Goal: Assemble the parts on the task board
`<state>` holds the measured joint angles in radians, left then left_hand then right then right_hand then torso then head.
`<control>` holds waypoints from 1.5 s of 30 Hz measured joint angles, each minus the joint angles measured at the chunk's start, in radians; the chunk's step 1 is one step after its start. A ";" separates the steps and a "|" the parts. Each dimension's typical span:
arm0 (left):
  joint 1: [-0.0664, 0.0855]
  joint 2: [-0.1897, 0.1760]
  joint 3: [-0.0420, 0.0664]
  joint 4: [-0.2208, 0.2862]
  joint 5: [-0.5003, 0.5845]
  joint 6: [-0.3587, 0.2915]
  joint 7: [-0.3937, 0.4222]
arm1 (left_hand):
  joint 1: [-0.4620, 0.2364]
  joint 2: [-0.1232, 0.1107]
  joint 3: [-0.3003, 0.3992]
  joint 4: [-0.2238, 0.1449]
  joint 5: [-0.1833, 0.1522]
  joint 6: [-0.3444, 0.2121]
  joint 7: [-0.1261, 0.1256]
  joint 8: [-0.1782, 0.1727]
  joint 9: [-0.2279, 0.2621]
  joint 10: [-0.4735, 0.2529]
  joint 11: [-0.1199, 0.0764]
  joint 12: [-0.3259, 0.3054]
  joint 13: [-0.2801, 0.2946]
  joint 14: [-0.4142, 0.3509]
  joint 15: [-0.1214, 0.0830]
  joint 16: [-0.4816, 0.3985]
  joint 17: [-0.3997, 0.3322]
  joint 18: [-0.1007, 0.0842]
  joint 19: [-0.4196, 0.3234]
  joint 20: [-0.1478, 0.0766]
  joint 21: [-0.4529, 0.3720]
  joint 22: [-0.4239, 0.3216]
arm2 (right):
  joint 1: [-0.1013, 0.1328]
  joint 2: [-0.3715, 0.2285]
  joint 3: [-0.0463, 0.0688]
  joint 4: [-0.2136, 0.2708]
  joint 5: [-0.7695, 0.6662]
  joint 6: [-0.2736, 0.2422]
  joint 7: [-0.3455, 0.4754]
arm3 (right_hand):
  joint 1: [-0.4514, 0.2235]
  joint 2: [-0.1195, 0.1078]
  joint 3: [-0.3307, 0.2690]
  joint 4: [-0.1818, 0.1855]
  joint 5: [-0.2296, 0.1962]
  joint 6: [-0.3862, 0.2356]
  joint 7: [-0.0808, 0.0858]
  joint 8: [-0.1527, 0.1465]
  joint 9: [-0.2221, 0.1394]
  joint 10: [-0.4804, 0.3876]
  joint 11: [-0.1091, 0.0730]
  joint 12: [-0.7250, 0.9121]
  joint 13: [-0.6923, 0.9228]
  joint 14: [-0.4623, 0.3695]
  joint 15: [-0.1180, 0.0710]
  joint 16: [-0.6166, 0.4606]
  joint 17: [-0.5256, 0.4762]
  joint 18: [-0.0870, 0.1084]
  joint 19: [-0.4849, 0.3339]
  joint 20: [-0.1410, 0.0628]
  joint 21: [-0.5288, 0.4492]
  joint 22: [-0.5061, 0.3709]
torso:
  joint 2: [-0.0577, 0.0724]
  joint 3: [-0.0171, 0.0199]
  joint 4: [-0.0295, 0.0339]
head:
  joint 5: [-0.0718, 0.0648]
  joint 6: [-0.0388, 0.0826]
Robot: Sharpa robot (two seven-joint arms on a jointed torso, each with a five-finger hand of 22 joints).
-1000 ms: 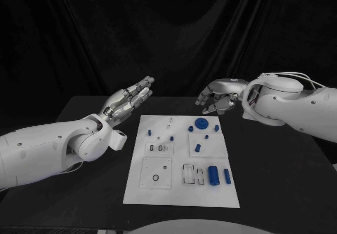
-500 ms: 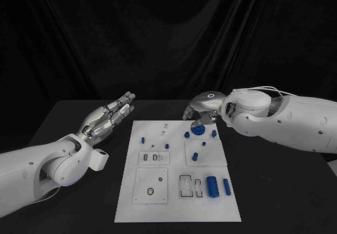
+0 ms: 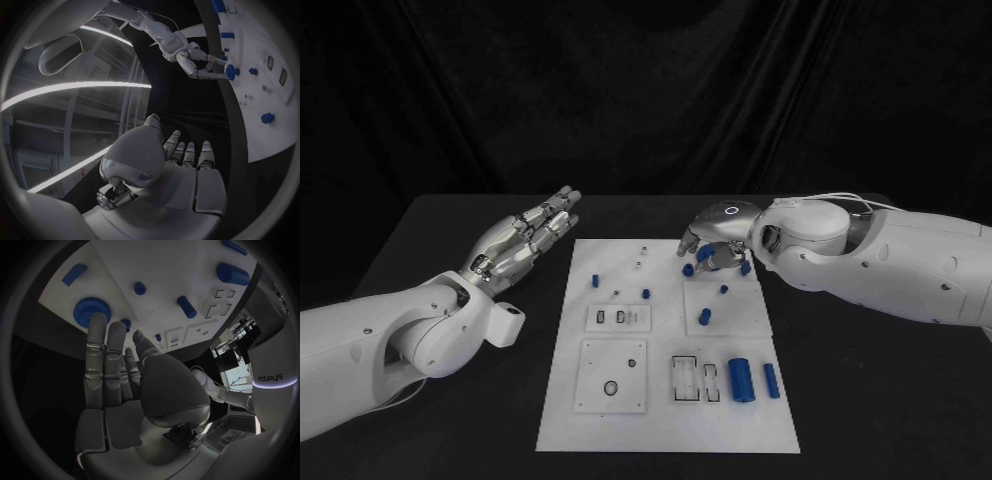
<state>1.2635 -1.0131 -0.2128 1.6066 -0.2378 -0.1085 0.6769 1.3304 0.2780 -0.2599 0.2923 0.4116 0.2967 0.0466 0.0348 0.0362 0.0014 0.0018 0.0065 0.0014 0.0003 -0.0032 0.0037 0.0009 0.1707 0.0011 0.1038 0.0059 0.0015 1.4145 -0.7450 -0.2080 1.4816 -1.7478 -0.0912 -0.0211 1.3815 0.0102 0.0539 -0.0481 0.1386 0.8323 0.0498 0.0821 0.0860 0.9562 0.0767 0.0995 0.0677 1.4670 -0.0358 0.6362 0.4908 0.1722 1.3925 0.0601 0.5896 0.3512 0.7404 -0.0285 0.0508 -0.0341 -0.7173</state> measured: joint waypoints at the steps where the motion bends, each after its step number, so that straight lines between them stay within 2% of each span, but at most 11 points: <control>1: 0.000 0.000 0.000 0.000 0.000 0.000 0.000 | 0.000 0.000 0.000 0.000 0.000 0.001 0.001 0.000 0.000 0.000 0.000 0.000 0.000 0.000 0.000 0.000 0.000 0.000 0.000 0.000 0.000 0.000 | -0.003 0.003 0.000 -0.003 -0.001 0.000 0.000 | 0.000 0.000 0.002 0.002 0.000 0.003 -0.001 0.000 0.000 0.002 0.002 0.000 0.000 0.000 0.000 0.004 0.003 0.000 -0.003 0.003 0.006 0.004 | 0.001 0.0000 -0.0005 | 0.001 0.000; 5: 0.000 0.000 0.000 -0.002 0.000 0.001 0.000 | 0.000 0.000 0.000 0.000 0.000 0.004 0.004 0.000 0.000 0.000 0.000 0.000 0.000 0.000 0.000 0.000 0.000 0.000 0.000 0.000 0.000 0.000 | -0.018 0.014 0.000 -0.018 -0.007 -0.002 0.002 | 0.003 -0.003 0.010 0.010 0.015 0.047 0.004 0.006 0.003 0.011 0.011 0.000 0.000 -0.004 -0.004 0.022 0.014 0.000 -0.017 0.002 0.028 0.028 | 0.005 -0.0001 -0.0029 | 0.003 -0.001; 12: 0.000 0.002 0.000 -0.004 0.000 0.005 0.000 | 0.000 0.000 0.000 0.000 0.000 0.004 0.004 0.000 0.000 0.000 0.000 0.000 0.000 0.000 0.000 0.000 0.000 0.000 -0.004 0.003 0.000 0.000 | -0.039 0.030 0.000 -0.049 -0.023 -0.016 0.005 | 0.010 -0.009 0.025 0.011 0.044 0.057 0.004 0.008 0.005 0.021 0.011 0.000 0.000 -0.006 -0.001 0.035 0.024 0.000 -0.025 0.001 0.045 0.052 | 0.009 -0.0011 -0.0023 | 0.004 0.000; 19: 0.000 0.002 0.000 -0.006 0.001 0.009 0.000 | 0.004 0.004 0.003 -0.003 0.005 0.007 0.007 0.000 0.000 -0.001 0.006 0.000 0.000 0.000 0.000 0.000 0.000 0.000 -0.003 0.003 0.000 0.000 | -0.047 0.041 0.000 -0.067 -0.037 -0.037 0.009 | 0.013 -0.013 0.053 0.007 0.085 0.064 0.004 0.004 0.005 0.032 0.014 -0.004 0.000 -0.008 0.001 0.049 0.031 0.000 -0.040 0.004 0.066 0.077 | 0.009 -0.0013 -0.0035 | 0.012 -0.007; 22: 0.000 0.002 0.000 -0.007 0.001 0.011 0.000 | 0.004 0.004 0.003 -0.003 0.008 0.007 0.007 0.000 0.000 -0.001 0.006 0.000 0.000 0.000 0.000 0.000 0.000 0.000 0.000 0.007 0.000 0.000 | -0.048 0.043 0.000 -0.071 -0.044 -0.046 0.011 | 0.013 -0.013 0.065 0.007 0.098 0.074 -0.002 0.004 0.006 0.036 0.011 -0.004 0.000 -0.011 0.004 0.049 0.033 0.000 -0.047 0.004 0.075 0.086 | 0.009 -0.0016 -0.0040 | 0.013 -0.009; 30: 0.000 0.007 0.000 -0.016 0.001 0.018 0.000 | 0.017 0.001 0.008 -0.003 0.022 0.019 0.019 0.000 0.001 0.002 0.017 0.000 0.000 0.000 0.007 0.000 0.001 0.000 0.000 0.014 0.000 0.000 | -0.051 0.048 0.000 -0.082 -0.057 -0.063 0.014 | 0.013 -0.013 0.086 0.011 0.098 0.086 -0.021 -0.001 0.006 0.042 0.015 -0.007 0.000 -0.017 0.005 0.053 0.036 0.000 -0.058 0.008 0.087 0.102 | 0.009 -0.0020 -0.0040 | 0.011 -0.013; 34: 0.000 0.011 0.000 -0.021 0.001 0.021 0.000 | 0.026 0.000 0.011 -0.005 0.028 0.024 0.022 0.004 0.001 0.000 0.022 0.000 0.000 0.000 0.014 0.000 0.001 0.000 0.000 0.014 0.000 0.000 | -0.053 0.052 0.000 -0.088 -0.062 -0.068 0.016 | 0.013 -0.013 0.100 0.016 0.096 0.098 -0.019 -0.001 0.009 0.054 0.011 -0.007 0.000 -0.017 0.005 0.058 0.038 0.000 -0.065 0.008 0.096 0.114 | 0.007 -0.0020 -0.0040 | 0.010 -0.014; 35: 0.000 0.011 0.000 -0.021 0.001 0.023 0.000 | 0.026 0.000 0.013 -0.004 0.033 0.027 0.020 0.004 0.003 0.000 0.022 0.000 0.000 0.000 0.014 0.000 0.001 0.000 0.000 0.014 0.000 0.000 | -0.054 0.053 0.000 -0.090 -0.062 -0.069 0.016 | 0.013 -0.013 0.105 0.016 0.092 0.098 -0.019 -0.001 0.009 0.057 0.014 -0.007 0.000 -0.017 0.005 0.058 0.039 0.000 -0.065 0.008 0.096 0.116 | 0.007 -0.0020 -0.0040 | 0.010 -0.014; 39: 0.000 0.014 0.000 -0.025 0.001 0.027 0.000 | 0.034 0.000 0.017 -0.005 0.041 0.032 0.025 0.004 0.003 0.004 0.025 0.000 0.000 0.000 0.014 0.000 0.001 0.000 -0.001 0.020 0.000 0.000 | -0.059 0.060 0.000 -0.096 -0.065 -0.072 0.018 | 0.005 -0.021 0.123 0.026 0.070 0.122 -0.018 -0.001 0.012 0.083 0.007 -0.007 0.000 -0.018 0.004 0.065 0.043 0.000 -0.072 0.008 0.108 0.130 | 0.006 -0.0024 -0.0052 | 0.012 -0.016; 45: 0.000 0.018 0.000 -0.031 0.001 0.033 0.000 | 0.047 -0.003 0.025 -0.008 0.061 0.039 0.032 0.008 0.004 0.004 0.032 0.000 0.000 0.000 0.021 0.000 0.000 0.000 -0.001 0.022 0.000 0.000 | -0.068 0.070 0.000 -0.110 -0.067 -0.076 0.022 | 0.001 -0.025 0.154 0.034 0.070 0.138 -0.016 -0.001 0.016 0.113 -0.006 -0.007 -0.001 -0.025 -0.003 0.069 0.044 0.000 -0.081 -0.001 0.116 0.145 | 0.006 -0.0025 -0.0060 | 0.014 -0.019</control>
<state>1.2636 -0.9949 -0.2128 1.5756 -0.2371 -0.0755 0.6772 1.3770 0.2745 -0.2349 0.2839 0.4726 0.3356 0.0781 0.0426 0.0398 0.0051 0.0341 0.0065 0.0013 0.0004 0.0182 0.0037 0.0010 0.1703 0.0003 0.1258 0.0059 0.0017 1.3464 -0.6753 -0.2076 1.3713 -1.8148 -0.1670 0.0008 1.3828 -0.0147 0.2080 -0.0146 0.2083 0.9701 0.0340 0.0812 0.1019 1.0690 0.0706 0.0925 0.0672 1.4416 -0.0391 0.7053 0.5346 0.1721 1.3119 0.0596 0.7056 0.4962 0.7460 -0.0310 0.0448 -0.0204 -0.7362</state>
